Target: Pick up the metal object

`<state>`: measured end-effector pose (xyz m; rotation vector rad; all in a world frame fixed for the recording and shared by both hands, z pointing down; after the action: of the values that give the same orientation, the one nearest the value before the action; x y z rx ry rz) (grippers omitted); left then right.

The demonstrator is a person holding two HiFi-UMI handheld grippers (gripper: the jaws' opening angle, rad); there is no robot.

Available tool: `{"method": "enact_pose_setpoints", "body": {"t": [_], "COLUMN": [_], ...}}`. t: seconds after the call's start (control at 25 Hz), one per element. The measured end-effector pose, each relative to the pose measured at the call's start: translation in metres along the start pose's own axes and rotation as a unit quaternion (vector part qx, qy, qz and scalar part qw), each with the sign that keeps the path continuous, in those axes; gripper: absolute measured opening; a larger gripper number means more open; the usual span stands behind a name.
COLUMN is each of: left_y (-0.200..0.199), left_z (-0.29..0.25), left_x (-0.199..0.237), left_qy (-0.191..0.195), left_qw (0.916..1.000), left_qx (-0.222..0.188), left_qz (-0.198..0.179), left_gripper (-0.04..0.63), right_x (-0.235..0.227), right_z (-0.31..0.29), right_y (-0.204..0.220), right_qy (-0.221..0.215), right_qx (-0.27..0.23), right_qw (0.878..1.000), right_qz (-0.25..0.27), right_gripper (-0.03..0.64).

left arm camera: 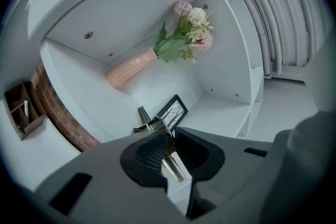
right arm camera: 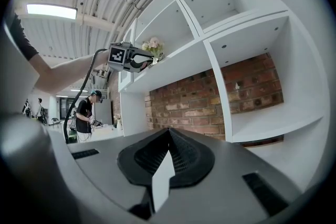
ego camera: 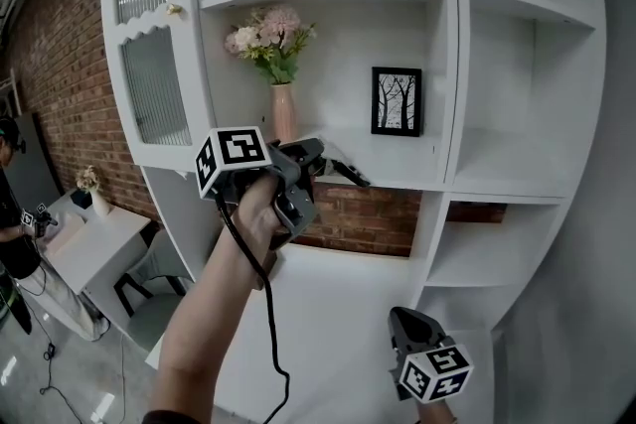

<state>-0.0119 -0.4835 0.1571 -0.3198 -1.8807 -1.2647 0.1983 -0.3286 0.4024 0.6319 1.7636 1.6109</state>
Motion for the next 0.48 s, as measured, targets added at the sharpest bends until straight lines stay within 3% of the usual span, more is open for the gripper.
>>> {"method": "enact_pose_setpoints", "body": {"t": [0.2, 0.48], "left_y": [0.0, 0.004], "left_z": [0.009, 0.026], "left_x": [0.0, 0.007], "left_qy": [0.023, 0.05], "left_qw": [0.9996, 0.998], "left_qx": [-0.011, -0.038], "left_qz": [0.014, 0.005], "left_gripper": [0.015, 0.014], "right_x": [0.0, 0.005], "right_z": [-0.001, -0.003], "right_y": [0.001, 0.001], "right_qy": [-0.006, -0.012], "right_qx": [0.002, 0.008], "right_qw": [1.0, 1.0], "right_qz": [0.001, 0.005], "right_gripper": [0.005, 0.005]}}
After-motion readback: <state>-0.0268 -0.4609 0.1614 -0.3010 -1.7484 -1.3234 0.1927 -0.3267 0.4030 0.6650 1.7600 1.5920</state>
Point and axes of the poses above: the fingertips, and each gripper's own axes: z backward along the fingers, x to its left, y out of its underside, the point moved 5 cm from there along z, backward along the fingers, and after that the axes turned 15 degrees about -y, right-handed, at the moved point
